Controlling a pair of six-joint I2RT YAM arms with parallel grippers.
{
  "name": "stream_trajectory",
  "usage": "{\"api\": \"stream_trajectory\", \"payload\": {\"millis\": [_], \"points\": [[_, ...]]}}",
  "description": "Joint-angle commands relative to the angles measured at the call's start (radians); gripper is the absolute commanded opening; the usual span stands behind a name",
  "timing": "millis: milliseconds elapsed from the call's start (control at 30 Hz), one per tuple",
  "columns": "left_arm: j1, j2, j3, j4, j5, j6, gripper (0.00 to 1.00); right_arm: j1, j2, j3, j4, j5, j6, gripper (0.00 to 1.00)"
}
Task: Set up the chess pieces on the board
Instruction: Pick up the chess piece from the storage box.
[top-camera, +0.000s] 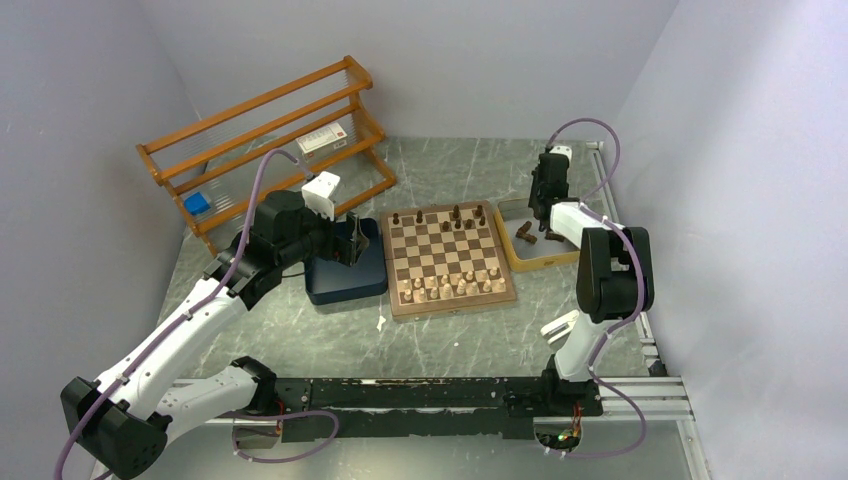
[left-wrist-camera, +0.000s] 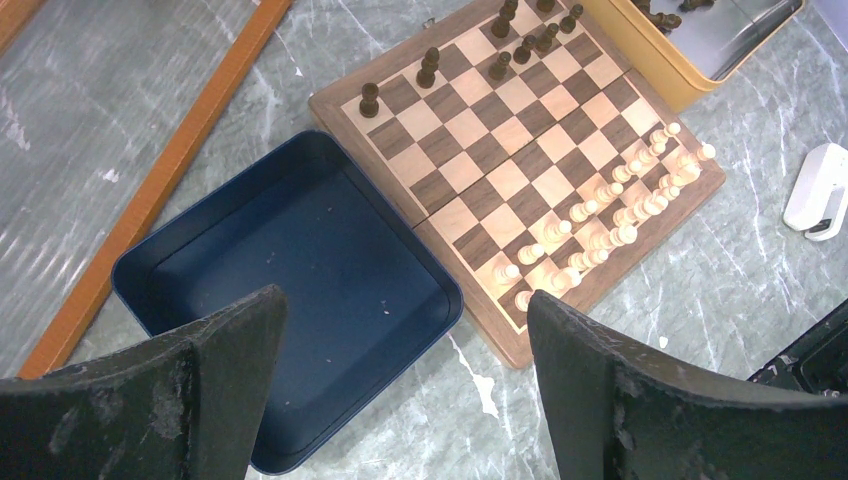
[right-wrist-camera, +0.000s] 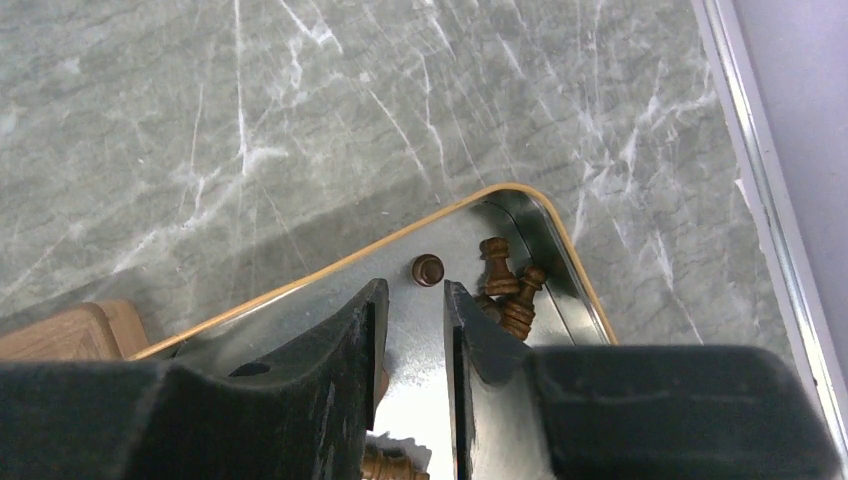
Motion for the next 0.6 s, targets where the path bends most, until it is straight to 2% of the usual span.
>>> {"api": "stream_trajectory", "payload": {"millis": [0, 133, 567], "points": [[0.001, -0.006, -0.01, 0.015, 0.017, 0.012, 0.94, -0.017, 0.017, -0.041, 0.108, -0.044, -0.052, 0.3], [0.002, -0.003, -0.009, 0.015, 0.018, 0.012, 0.94, -0.022, 0.024, -0.057, 0.133, -0.057, -0.08, 0.27], [0.002, -0.001, -0.009, 0.015, 0.017, 0.012, 0.94, -0.065, 0.076, -0.052, 0.168, -0.104, -0.113, 0.3]]}}
